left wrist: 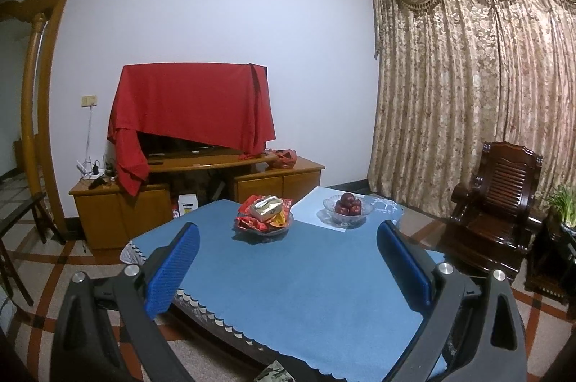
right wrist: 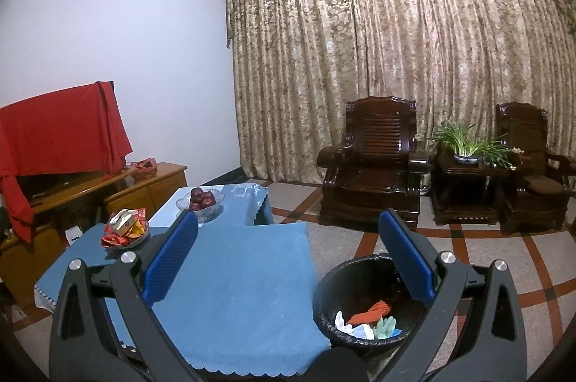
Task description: Collect trash
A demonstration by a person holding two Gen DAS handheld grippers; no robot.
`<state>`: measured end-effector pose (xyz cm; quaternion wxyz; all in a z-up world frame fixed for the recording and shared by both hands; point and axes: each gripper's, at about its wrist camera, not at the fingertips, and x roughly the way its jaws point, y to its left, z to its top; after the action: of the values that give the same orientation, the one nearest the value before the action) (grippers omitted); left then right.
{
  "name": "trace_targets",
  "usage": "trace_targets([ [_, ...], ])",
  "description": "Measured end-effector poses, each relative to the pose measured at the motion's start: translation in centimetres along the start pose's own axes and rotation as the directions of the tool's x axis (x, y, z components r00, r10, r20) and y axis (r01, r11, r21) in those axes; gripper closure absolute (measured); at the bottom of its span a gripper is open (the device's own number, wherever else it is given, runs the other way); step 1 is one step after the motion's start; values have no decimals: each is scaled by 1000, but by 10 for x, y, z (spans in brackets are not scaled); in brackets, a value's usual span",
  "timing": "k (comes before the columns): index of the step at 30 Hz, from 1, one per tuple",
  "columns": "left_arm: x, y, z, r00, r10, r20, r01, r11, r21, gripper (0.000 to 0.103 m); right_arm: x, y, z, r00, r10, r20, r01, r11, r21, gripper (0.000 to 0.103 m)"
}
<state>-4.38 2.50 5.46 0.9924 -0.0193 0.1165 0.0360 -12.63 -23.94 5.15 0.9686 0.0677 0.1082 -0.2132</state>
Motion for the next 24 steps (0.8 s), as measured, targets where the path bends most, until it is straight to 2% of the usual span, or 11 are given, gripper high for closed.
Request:
trace_targets([
  [24,-5,10,5,1000,21,13,-20,1000,-15,6,-13,-2,-1,1000,-4,21,4,1000,5,5],
])
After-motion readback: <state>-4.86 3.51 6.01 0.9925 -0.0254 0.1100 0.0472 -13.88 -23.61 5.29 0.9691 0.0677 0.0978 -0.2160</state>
